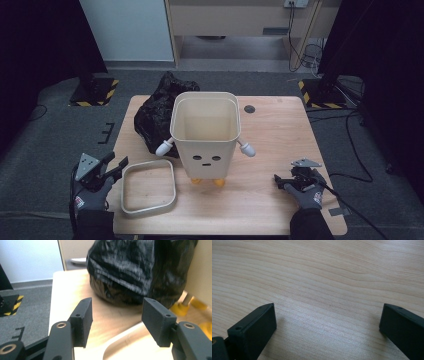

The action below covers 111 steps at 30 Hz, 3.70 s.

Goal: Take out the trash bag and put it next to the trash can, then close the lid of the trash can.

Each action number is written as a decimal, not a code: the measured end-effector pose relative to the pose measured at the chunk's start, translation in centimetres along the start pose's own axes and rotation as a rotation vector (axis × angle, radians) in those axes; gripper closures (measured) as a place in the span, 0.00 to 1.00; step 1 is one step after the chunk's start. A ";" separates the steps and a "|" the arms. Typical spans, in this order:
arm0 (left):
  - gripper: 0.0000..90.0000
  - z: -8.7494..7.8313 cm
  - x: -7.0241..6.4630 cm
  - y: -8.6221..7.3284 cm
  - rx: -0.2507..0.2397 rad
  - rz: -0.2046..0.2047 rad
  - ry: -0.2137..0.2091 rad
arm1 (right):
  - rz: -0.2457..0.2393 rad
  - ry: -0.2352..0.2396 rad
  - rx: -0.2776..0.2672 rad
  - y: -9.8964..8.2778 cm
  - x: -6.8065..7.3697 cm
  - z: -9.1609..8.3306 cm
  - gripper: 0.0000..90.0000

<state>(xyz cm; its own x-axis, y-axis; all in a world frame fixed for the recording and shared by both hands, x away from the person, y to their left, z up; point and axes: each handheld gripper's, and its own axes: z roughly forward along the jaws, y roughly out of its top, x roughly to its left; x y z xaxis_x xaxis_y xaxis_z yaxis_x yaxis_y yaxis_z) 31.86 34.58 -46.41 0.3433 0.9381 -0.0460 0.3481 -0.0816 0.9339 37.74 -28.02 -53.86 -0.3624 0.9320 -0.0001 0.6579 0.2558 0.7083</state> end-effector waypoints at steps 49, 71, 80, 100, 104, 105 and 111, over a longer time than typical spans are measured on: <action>0.64 5.4 3.6 -4.2 0.271 0.166 -0.167 | -0.007 0.013 0.004 0.2 0.1 0.1 0.02; 0.86 4.5 2.5 -4.3 0.331 0.164 -0.147 | -0.007 0.013 0.003 0.2 0.1 0.2 0.02; 0.79 4.1 2.2 -4.4 0.330 0.203 -0.172 | -0.007 0.013 0.000 0.2 0.2 0.2 0.02; 0.87 4.0 2.6 -3.7 0.309 0.170 -0.186 | -0.008 0.013 0.000 0.2 0.2 0.2 0.02; 0.87 3.1 2.6 -3.2 0.263 0.154 -0.189 | -0.008 0.013 0.000 0.2 0.2 0.2 0.02; 0.87 2.9 2.6 -3.1 0.252 0.148 -0.188 | -0.008 0.013 0.000 0.2 0.1 0.2 0.02; 0.87 1.9 2.9 -2.5 0.189 0.112 -0.182 | -0.008 0.013 0.001 0.2 0.1 0.2 0.02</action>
<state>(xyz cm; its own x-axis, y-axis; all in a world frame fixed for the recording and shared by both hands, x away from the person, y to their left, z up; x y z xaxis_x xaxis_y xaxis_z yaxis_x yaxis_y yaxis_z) 33.67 36.82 -49.53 0.5340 0.8451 -0.0248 0.4498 -0.2591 0.8547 37.92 -27.79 -53.85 -0.3760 0.9266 0.0034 0.6553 0.2634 0.7080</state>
